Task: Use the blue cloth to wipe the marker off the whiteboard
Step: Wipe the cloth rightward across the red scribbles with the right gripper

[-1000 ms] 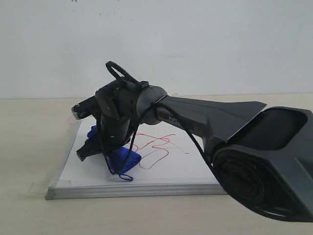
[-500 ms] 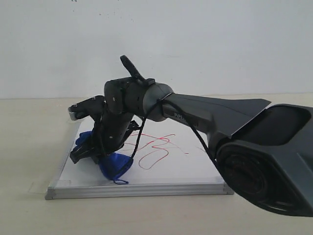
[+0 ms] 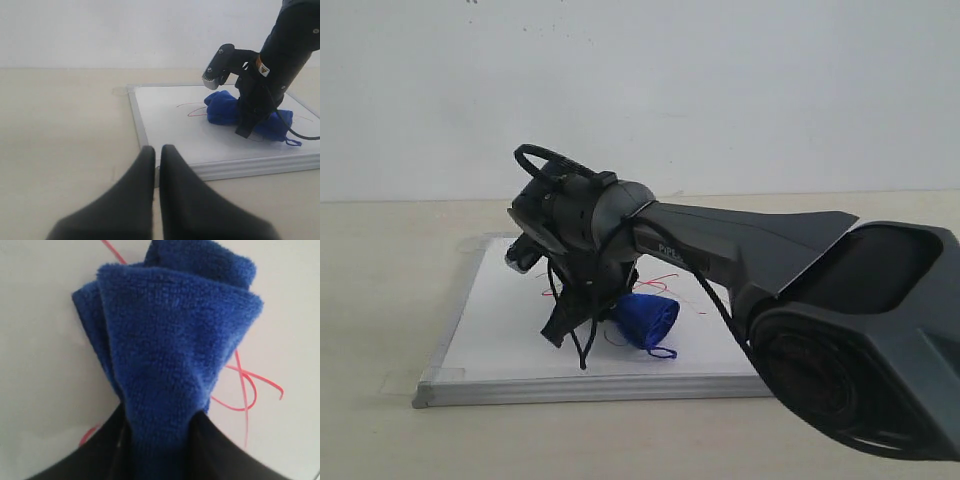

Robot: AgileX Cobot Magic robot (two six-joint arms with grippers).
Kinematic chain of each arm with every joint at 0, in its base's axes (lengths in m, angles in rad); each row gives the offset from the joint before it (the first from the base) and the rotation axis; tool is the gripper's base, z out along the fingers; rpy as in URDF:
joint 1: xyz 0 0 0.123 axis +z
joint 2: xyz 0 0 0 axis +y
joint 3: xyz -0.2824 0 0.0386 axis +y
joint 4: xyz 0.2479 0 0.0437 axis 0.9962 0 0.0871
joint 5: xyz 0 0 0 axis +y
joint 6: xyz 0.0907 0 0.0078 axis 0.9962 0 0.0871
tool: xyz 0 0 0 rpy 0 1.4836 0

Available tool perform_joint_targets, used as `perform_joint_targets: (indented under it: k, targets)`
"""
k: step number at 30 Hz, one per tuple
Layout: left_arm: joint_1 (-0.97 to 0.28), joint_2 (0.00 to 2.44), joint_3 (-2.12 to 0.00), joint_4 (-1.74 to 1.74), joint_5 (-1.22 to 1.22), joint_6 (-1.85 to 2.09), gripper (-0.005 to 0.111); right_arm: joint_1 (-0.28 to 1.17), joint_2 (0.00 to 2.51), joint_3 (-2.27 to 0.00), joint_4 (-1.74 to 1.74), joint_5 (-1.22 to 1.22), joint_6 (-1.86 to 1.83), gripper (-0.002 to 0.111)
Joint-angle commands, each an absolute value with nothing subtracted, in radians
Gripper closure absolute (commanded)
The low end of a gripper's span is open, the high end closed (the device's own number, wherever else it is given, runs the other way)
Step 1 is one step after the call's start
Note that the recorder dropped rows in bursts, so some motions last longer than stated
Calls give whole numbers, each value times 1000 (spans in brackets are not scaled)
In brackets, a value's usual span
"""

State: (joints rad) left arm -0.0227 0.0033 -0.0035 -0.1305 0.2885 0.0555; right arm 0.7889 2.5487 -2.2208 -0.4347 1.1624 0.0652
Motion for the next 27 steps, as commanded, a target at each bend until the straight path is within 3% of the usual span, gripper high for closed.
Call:
perform_joint_targets:
  k: [1,11,27]
  targets:
    - [-21,0,0,-131,285,61,103,776,2568,-2202,-250,1208,-10,109]
    - [-21,0,0,-131,285,61,103,776,2554,-2202,122,1221,-299,109]
    - [-21,0,0,-131,285,61,103,731,2500,-2151,-231,1221,-69,109]
